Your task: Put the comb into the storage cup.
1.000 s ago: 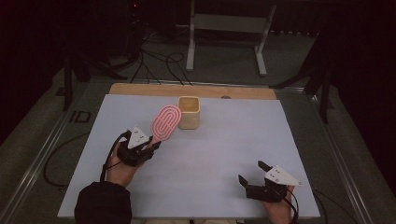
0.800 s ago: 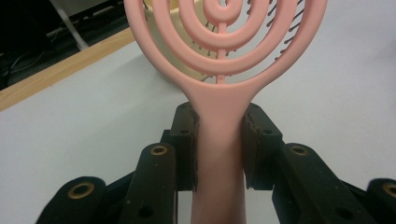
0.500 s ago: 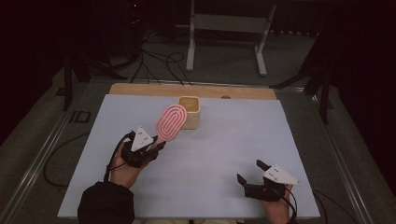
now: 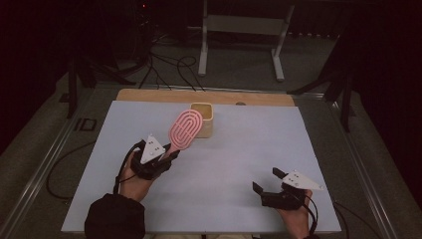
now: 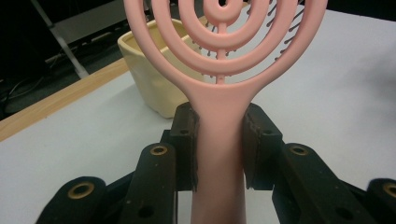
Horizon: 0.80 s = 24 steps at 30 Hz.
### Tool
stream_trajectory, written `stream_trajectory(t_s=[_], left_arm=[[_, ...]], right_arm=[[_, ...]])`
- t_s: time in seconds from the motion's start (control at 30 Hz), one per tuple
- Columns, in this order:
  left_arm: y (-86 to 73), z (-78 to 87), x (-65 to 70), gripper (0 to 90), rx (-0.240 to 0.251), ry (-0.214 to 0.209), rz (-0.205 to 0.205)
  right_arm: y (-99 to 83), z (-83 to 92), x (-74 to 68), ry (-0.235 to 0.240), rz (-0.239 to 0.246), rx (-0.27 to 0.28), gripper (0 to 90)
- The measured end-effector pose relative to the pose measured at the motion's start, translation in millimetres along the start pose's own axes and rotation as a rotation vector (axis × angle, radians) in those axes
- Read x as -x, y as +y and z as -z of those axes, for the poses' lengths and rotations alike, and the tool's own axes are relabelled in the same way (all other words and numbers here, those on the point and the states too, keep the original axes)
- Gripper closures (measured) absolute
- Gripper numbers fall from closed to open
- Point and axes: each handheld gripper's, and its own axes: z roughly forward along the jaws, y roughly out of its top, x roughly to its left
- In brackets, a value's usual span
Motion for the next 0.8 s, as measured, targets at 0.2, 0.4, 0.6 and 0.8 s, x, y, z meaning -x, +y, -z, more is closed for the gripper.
stream_trajectory(t_s=[0.2,0.4,0.6,0.8], left_arm=[[0.8,1.6,2.3,70.2,0.008,0.004,-0.008],[0.8,2.6,3.8,70.2,0.016,0.01,-0.007],[0.3,3.0,3.8,70.2,0.013,0.011,-0.007],[0.3,4.7,3.3,70.2,0.017,0.015,-0.007]], right_arm=[[15.5,-5.5,-1.7,0.045,0.01,0.002,8.0],[36.1,-15.1,-7.5,0.075,0.022,0.018,7.9],[53.4,-26.4,-15.2,0.09,0.039,0.003,7.9],[64.2,-37.1,-22.3,0.102,0.054,-0.004,7.9]])
